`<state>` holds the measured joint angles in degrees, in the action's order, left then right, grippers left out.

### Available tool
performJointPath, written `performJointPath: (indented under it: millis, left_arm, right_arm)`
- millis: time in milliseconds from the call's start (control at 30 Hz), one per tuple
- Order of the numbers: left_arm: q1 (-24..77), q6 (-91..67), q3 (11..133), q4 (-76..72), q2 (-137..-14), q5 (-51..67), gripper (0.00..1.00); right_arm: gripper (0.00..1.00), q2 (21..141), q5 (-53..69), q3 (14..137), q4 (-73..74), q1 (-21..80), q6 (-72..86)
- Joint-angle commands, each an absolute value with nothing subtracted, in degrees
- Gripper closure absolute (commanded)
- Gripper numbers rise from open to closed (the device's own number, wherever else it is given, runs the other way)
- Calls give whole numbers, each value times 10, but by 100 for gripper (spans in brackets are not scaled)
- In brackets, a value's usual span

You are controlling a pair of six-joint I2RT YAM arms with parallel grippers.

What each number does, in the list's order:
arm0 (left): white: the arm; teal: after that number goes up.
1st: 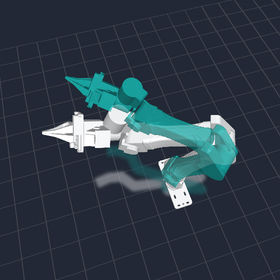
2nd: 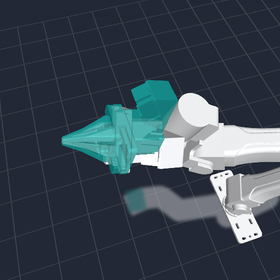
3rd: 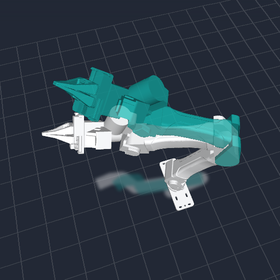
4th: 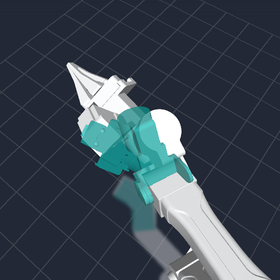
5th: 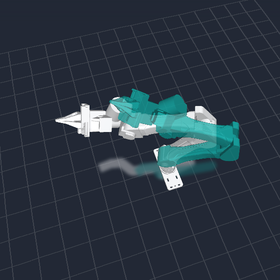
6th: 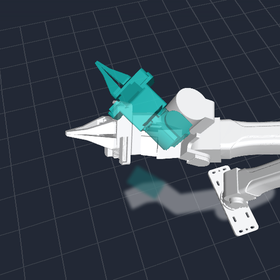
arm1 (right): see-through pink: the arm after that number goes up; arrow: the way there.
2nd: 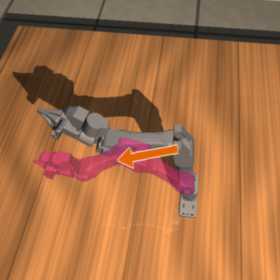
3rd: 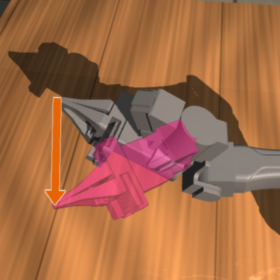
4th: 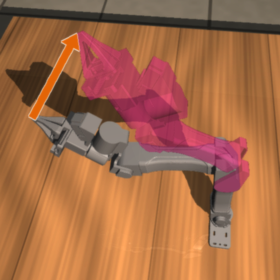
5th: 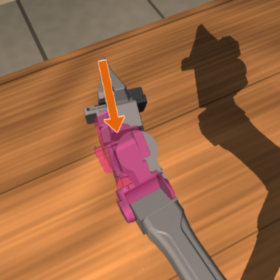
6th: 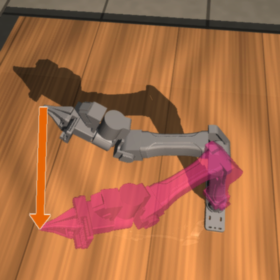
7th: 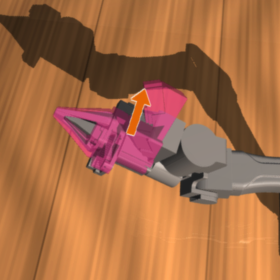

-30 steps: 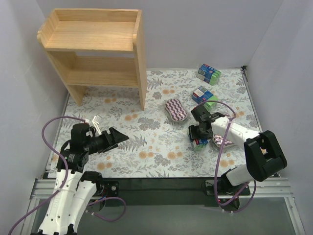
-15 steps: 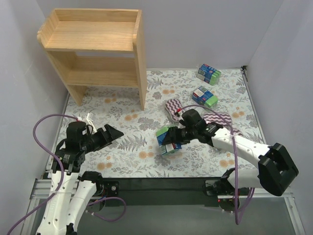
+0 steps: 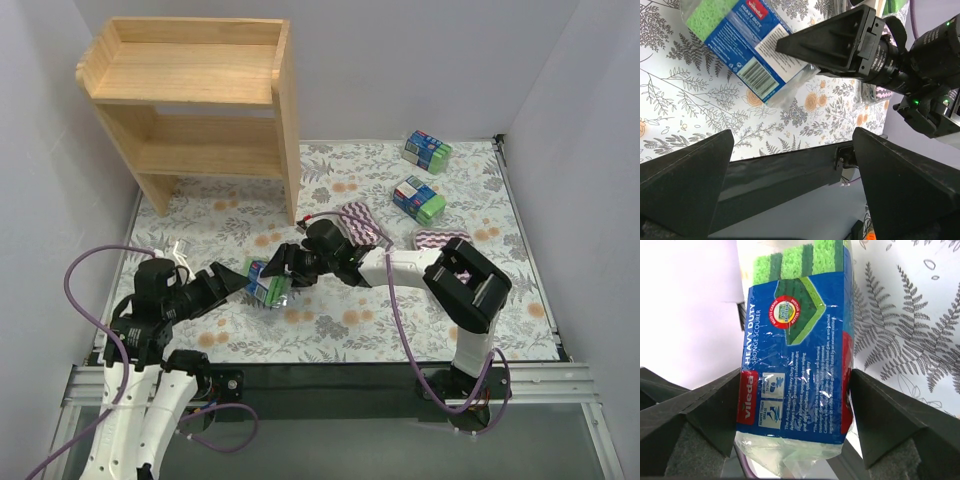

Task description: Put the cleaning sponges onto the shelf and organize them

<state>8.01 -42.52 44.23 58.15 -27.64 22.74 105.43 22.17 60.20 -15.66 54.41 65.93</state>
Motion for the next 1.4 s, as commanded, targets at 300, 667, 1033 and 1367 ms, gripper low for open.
performJointPath:
  millis: [300, 667, 1033, 1367]
  left_arm:
    - [82, -413, 381, 570, -332, 187, 13]
    - [82, -362, 403, 497, -461, 157, 20]
    - [82, -290, 442, 447, -552, 145, 28]
    - [81, -304, 510, 494, -588, 62, 34]
  right_arm:
    - [1, 976, 88, 630, 121, 501, 604]
    - [1, 851, 137, 599, 226, 463, 456]
    - [2, 758, 142, 576, 301, 566, 337]
    - [1, 924, -98, 772, 340, 699, 225]
